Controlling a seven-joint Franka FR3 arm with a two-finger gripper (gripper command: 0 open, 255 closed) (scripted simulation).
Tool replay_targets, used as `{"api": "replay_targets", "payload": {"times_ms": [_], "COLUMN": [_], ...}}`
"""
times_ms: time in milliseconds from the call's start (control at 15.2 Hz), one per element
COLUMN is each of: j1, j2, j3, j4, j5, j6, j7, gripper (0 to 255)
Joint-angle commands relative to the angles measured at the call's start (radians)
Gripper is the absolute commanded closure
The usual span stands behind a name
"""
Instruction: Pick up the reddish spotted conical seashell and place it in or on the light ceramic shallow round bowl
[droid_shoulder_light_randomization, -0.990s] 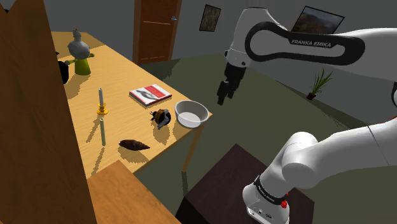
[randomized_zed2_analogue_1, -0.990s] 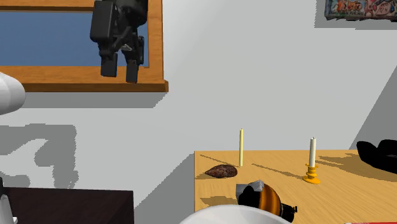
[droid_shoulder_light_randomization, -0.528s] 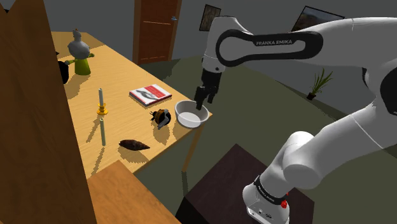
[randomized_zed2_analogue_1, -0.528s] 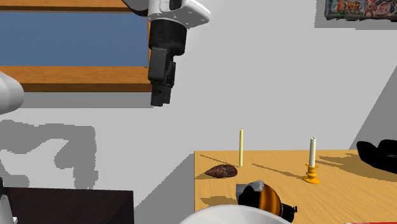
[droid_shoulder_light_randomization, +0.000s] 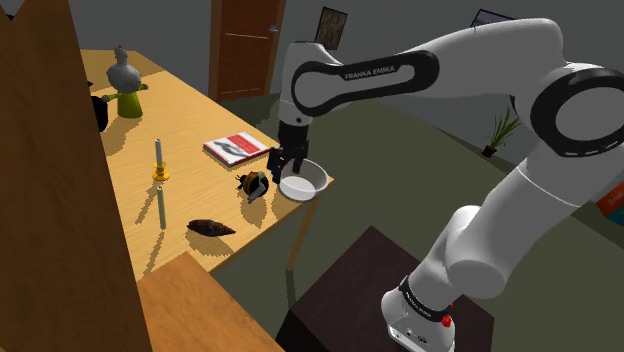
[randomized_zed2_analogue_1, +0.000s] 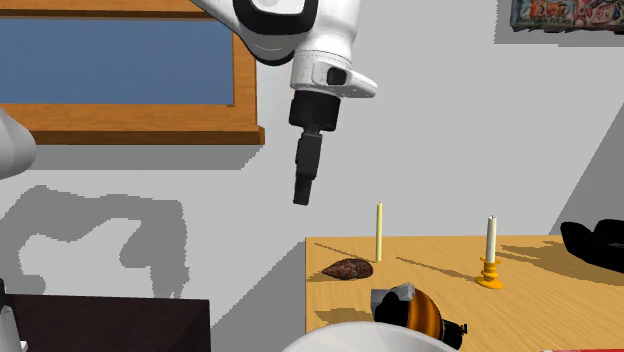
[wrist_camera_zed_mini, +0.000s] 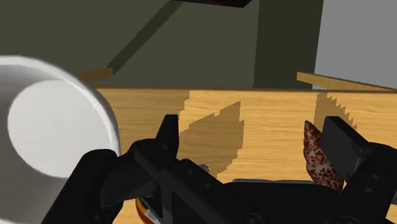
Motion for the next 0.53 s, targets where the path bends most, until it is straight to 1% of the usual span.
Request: {"api": "replay_targets", "payload": {"times_ms": [0,462], "j1": [0.010,0.048], "j2": [0.077,0.337], "j3": [0.010,0.045], "j4": [0.054,0.269], "j5": [0.013,0.044], "j6": [0.015,0.036], "j7": [0.008,0.038], "gripper": [0,0]}}
